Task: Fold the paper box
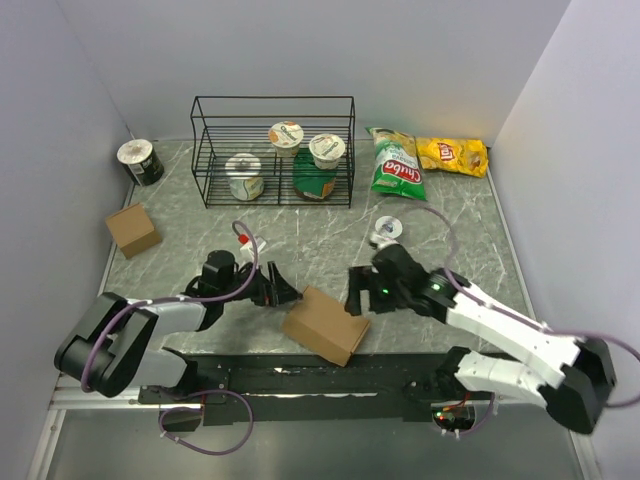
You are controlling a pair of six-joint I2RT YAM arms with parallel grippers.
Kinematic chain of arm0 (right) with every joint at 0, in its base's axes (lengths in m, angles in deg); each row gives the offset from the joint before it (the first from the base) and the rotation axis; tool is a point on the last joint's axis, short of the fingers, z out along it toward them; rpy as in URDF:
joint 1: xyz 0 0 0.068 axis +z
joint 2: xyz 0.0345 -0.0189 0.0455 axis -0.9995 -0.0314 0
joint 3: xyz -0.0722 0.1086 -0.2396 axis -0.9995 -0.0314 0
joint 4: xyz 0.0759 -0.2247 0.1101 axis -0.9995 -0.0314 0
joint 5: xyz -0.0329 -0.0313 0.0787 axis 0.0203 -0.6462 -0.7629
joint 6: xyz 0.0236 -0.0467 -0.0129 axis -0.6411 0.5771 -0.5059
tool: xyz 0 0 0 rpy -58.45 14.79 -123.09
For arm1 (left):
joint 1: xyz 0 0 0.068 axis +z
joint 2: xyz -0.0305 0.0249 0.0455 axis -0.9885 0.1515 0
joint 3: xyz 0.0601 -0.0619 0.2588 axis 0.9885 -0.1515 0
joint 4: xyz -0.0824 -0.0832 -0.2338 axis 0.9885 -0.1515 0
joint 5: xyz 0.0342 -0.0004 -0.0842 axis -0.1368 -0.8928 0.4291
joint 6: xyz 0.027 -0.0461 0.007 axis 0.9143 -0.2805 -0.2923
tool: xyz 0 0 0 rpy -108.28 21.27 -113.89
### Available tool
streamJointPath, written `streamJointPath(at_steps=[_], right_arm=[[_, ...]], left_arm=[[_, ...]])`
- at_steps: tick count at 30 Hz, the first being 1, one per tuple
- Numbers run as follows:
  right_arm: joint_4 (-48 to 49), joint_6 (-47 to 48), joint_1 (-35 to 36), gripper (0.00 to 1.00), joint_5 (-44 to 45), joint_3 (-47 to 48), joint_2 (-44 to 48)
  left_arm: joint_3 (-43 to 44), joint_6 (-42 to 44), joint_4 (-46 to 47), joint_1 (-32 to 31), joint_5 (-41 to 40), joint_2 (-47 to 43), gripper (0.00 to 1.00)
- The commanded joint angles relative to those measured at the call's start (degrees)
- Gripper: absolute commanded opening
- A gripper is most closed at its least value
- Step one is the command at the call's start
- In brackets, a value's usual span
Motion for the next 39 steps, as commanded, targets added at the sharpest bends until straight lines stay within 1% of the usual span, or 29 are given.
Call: streamJointPath(at_steps=[1,2,3,4,5,8,14,18,21,22,24,25,28,33,36,39], right_arm=[[-3.4,-17.6,-4.9,0.99,-8.0,-8.8,9.1],[-2.4,-19.3,-5.6,0.98,-9.5,-12.3,10.6],[-0.9,-22.8,-6.0,0.98,-10.7,-14.1,12.9],[1.8,-24.1,-6.4,0.97,-12.6,-15.8,13.8],[3.2,-25.2,-6.5,0.97,-13.0,-18.6,14.4],[8.0,-27.4,-6.9,0.96,-13.2,-22.1,15.6],[13.9,-26.1,-8.4,0.94,-15.4,-23.6,11.1],[17.6,-24.7,-9.8,0.91,-19.2,-24.3,7.2],[19.9,-24.1,-10.3,0.84,-20.8,-24.6,4.8],[20.5,-24.1,-10.5,0.76,-21.2,-24.9,4.3],[21.3,-24.0,-11.1,0.69,-21.8,-25.2,3.0],[21.4,-24.0,-11.6,0.63,-22.0,-25.4,2.7],[21.5,-24.0,-12.8,0.56,-21.7,-26.1,2.8],[24.0,-23.3,-15.7,0.5,-22.6,-28.7,4.8],[26.6,-22.3,-17.8,0.48,-24.7,-30.5,4.8],[25.8,-21.4,-18.6,0.47,-25.1,-31.0,4.4]], left_arm=[[2.9,1.7,-2.1,-0.1,1.6,1.4,0.96],[3.3,1.9,-3.0,-0.3,1.2,1.5,0.96],[3.5,2.1,-4.0,-0.3,0.6,1.5,0.97],[3.7,2.6,-4.6,-0.3,0.0,1.5,0.98],[3.9,2.8,-5.5,-0.4,-0.2,1.4,0.99],[4.5,2.8,-6.3,-0.4,-0.4,1.7,0.99],[4.2,1.4,-6.1,-0.4,-0.3,1.3,0.99],[4.1,1.5,-7.9,-0.4,-0.9,-0.2,0.97],[3.2,0.2,-7.8,-0.4,-1.4,-1.7,0.96],[2.7,-0.2,-7.4,-0.3,-1.3,-2.1,0.96],[2.2,-1.0,-7.2,-0.2,-1.4,-2.8,0.96],[2.1,-1.3,-7.3,0.0,-1.2,-2.9,0.96],[1.4,-2.4,-6.2,1.1,0.3,-3.1,0.96],[-0.3,-5.3,-2.2,3.1,3.0,-3.6,0.96],[-0.5,-6.5,-0.8,3.2,3.8,-3.1,0.96],[-1.0,-8.3,2.1,3.3,4.8,-2.0,0.96]])
